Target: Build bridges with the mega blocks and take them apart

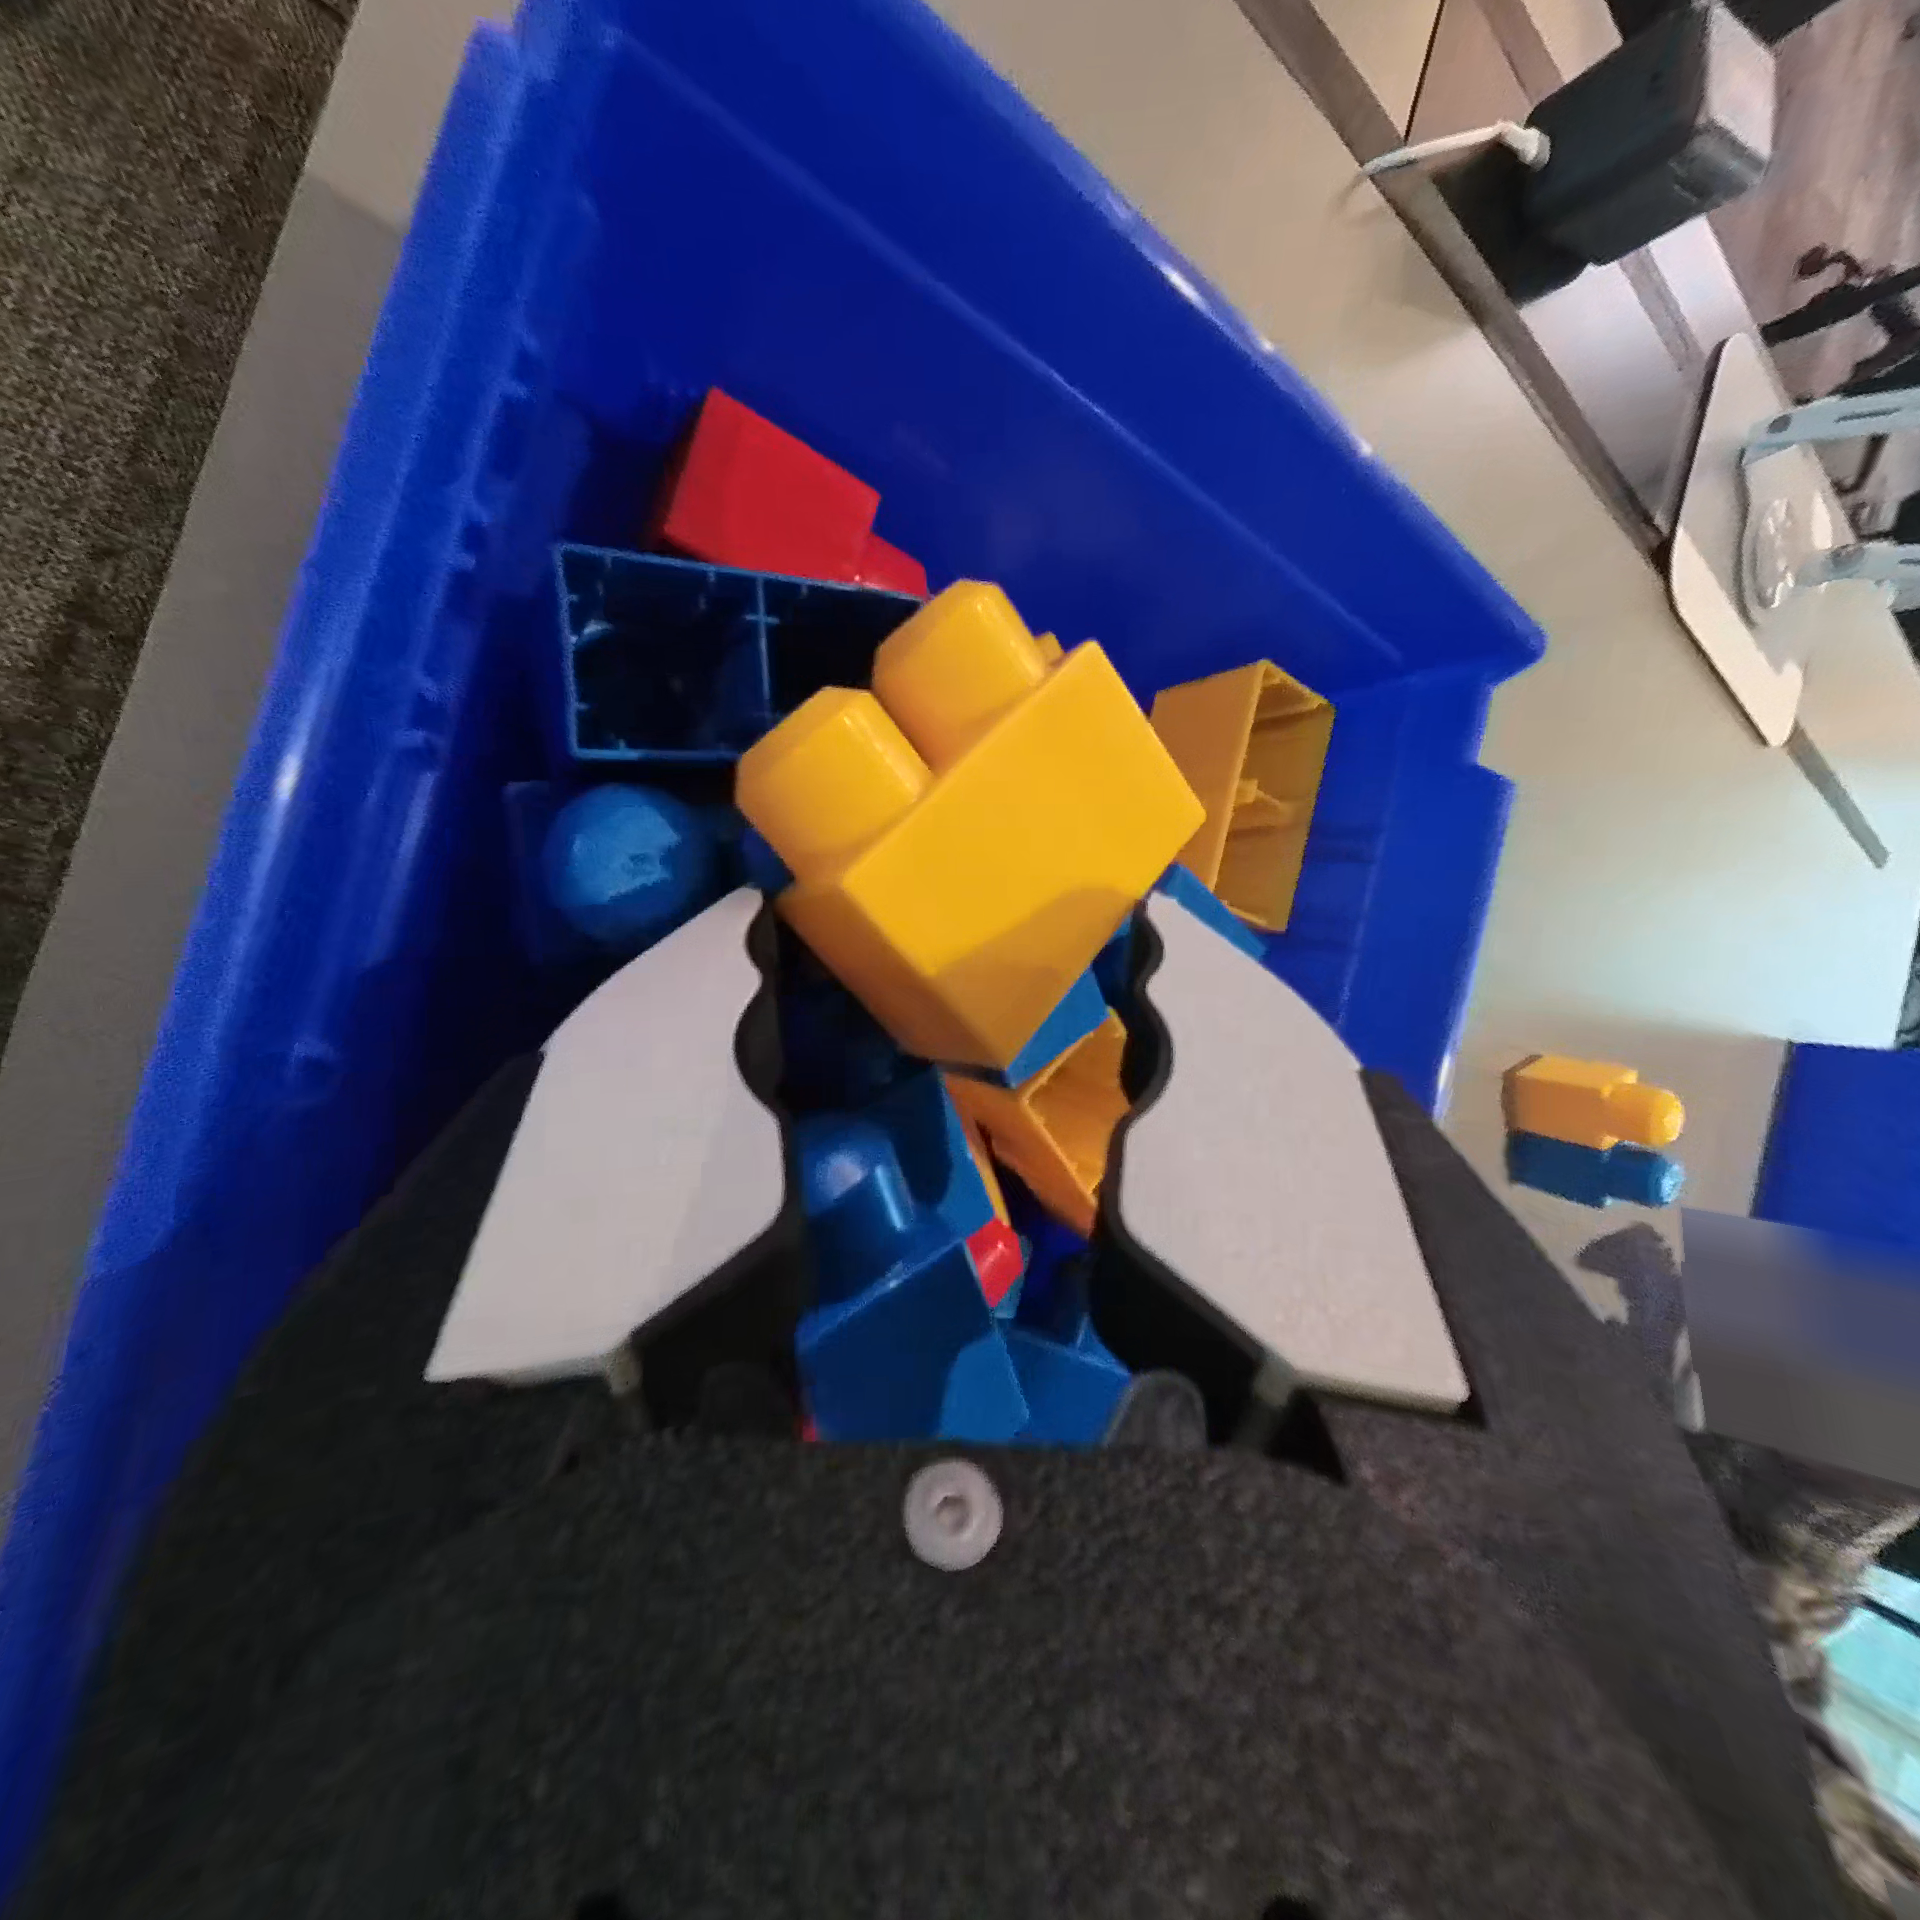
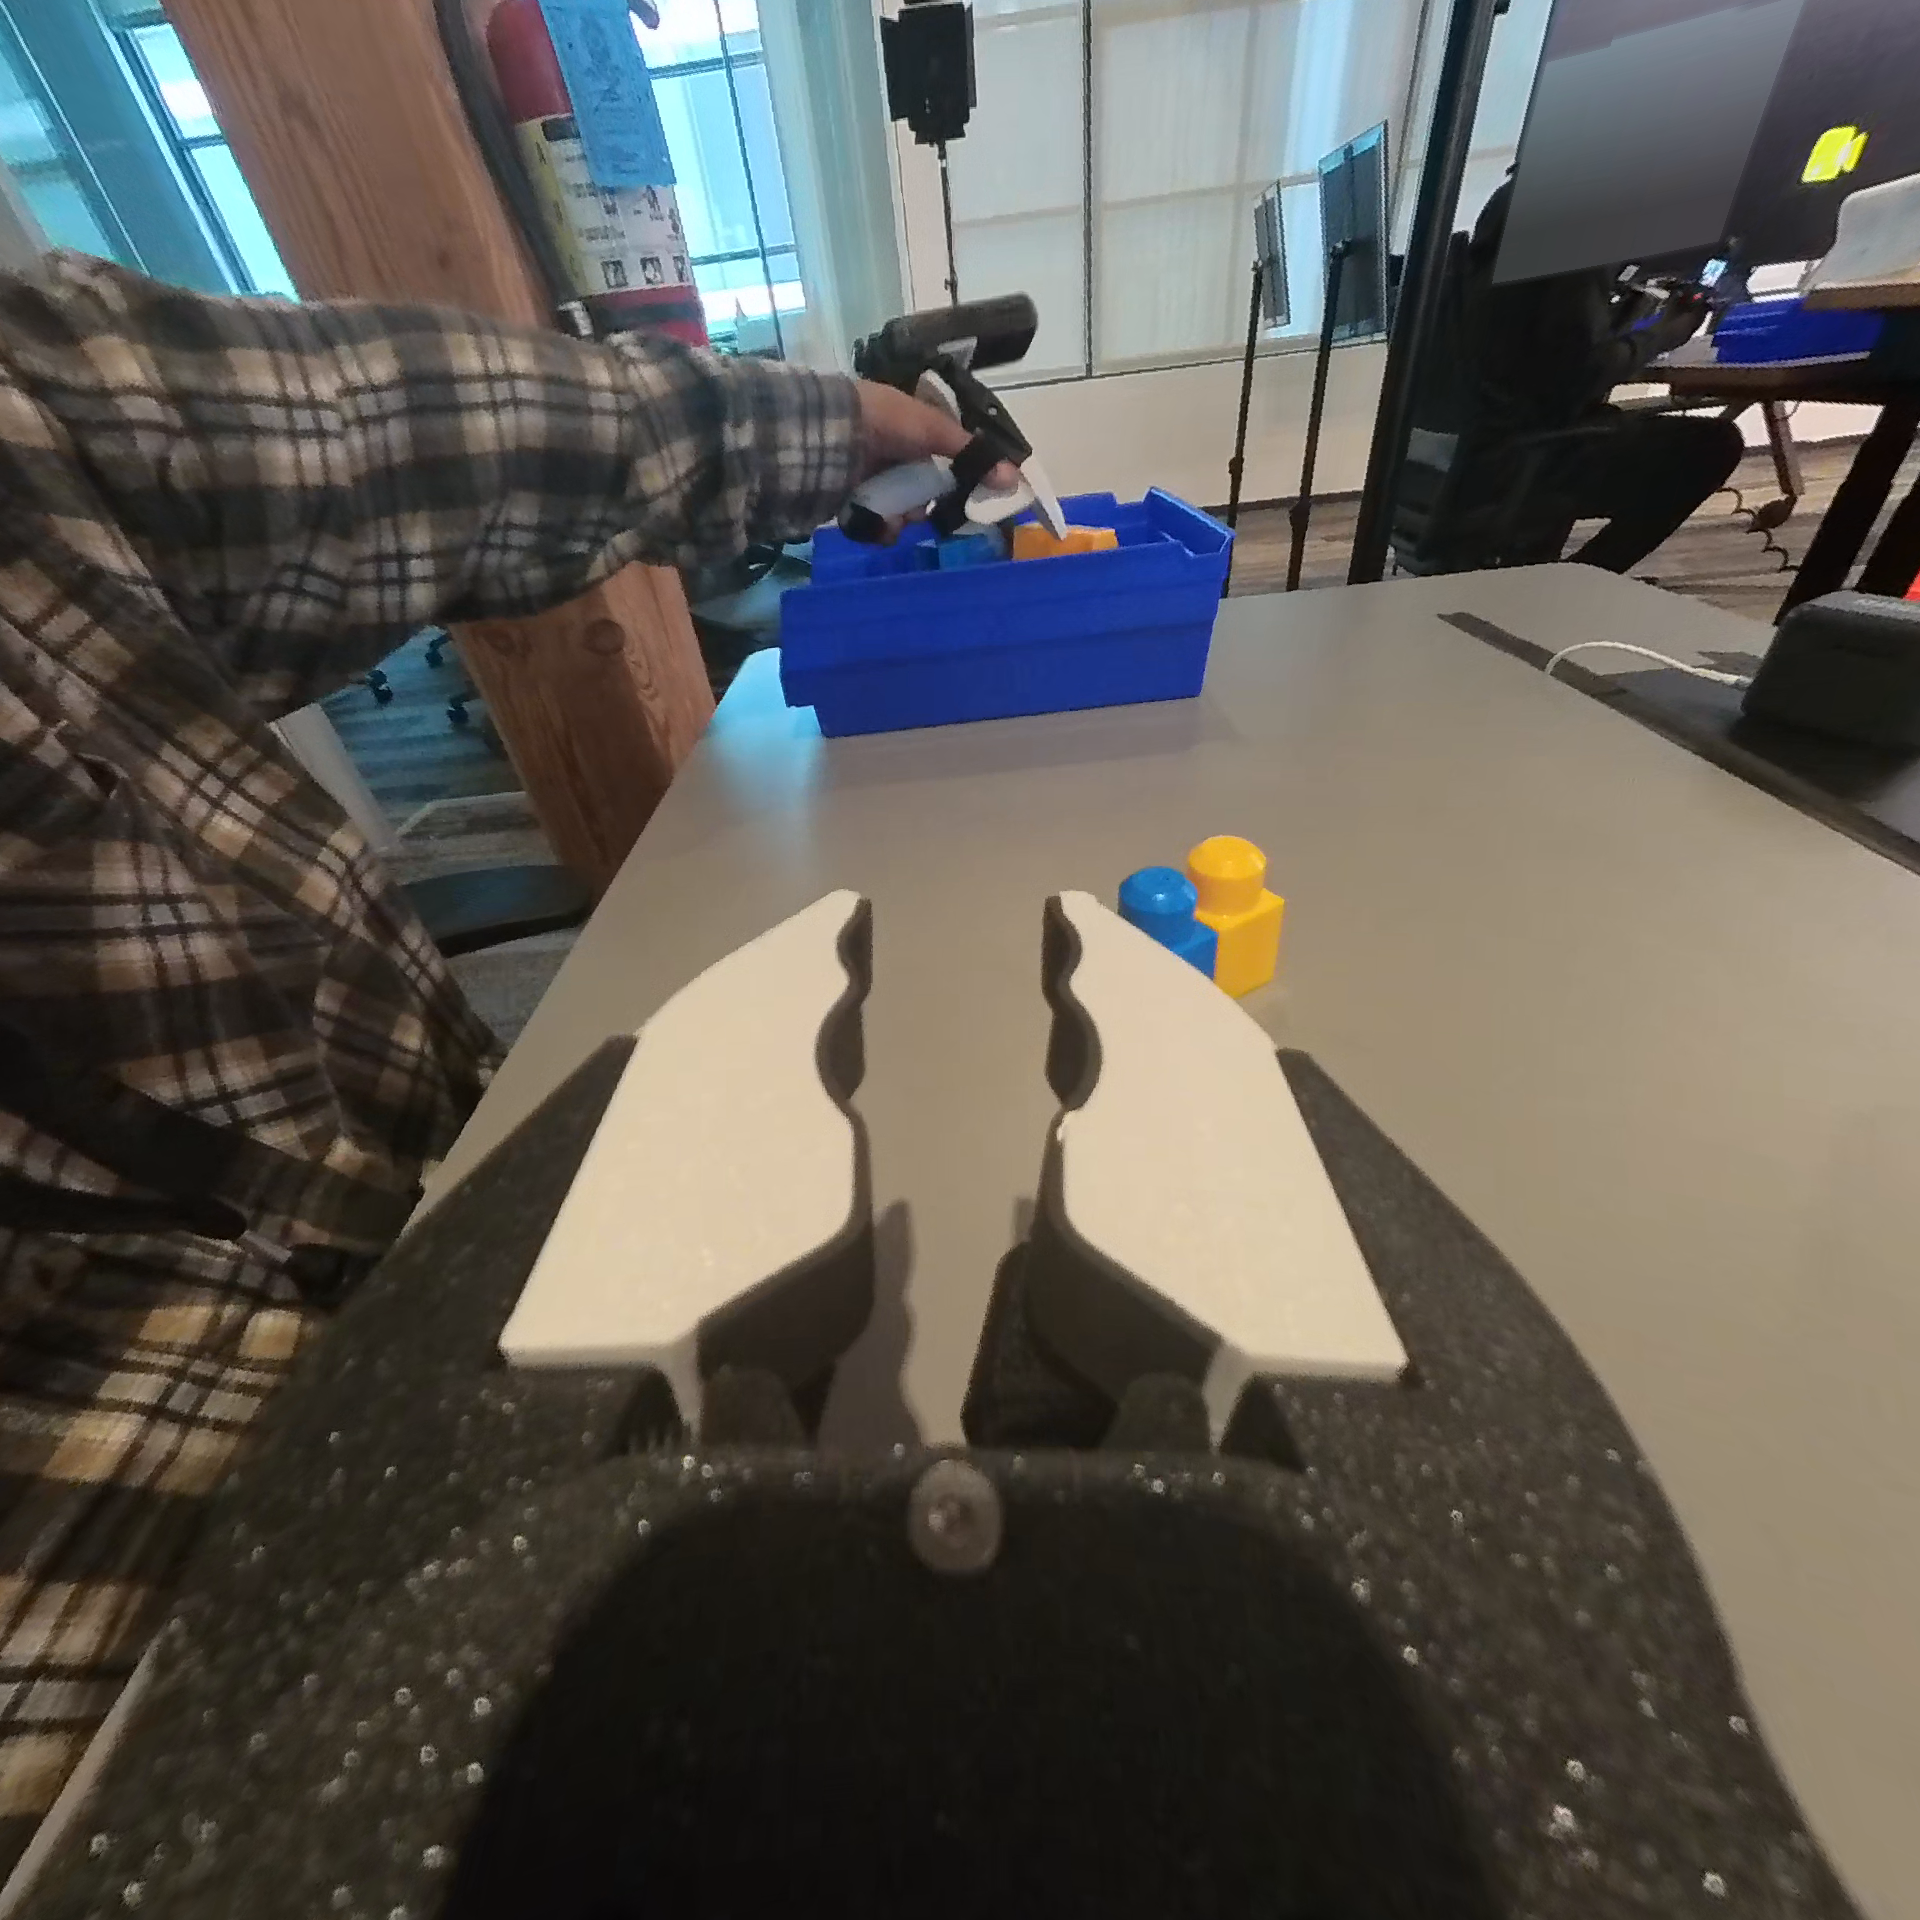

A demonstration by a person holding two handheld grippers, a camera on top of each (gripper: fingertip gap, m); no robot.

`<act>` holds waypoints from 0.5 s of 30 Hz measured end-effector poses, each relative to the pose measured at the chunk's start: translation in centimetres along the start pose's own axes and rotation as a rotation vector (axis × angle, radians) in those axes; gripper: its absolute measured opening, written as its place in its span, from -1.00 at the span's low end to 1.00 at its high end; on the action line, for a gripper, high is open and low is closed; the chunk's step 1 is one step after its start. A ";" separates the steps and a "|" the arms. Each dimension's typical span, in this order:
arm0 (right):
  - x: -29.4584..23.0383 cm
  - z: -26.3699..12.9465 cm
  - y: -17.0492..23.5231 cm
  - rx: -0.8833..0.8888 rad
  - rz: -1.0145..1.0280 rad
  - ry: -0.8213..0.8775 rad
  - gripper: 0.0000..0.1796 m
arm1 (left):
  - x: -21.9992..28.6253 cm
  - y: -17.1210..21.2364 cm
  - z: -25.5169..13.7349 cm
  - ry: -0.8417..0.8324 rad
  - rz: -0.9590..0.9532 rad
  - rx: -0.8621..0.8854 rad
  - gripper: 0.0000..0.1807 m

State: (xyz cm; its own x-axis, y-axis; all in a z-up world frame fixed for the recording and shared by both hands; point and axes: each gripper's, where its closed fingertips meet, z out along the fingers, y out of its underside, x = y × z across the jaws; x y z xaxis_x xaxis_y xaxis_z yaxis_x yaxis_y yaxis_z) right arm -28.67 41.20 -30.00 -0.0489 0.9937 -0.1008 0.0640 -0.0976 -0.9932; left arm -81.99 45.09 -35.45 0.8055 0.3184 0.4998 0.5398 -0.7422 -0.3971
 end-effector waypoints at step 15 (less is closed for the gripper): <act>0.0 0.0 0.0 0.008 -0.005 -0.005 -0.68 | 1.3 -0.9 -2.2 0.077 0.168 0.137 -0.62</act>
State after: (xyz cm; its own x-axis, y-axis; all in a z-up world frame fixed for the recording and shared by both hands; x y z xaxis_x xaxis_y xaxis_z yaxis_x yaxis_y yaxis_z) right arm -28.67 41.19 -30.01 -0.0543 0.9939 -0.0964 0.0560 -0.0934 -0.9941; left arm -81.94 44.87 -32.76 0.8687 0.1475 0.4728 0.4320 -0.6924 -0.5778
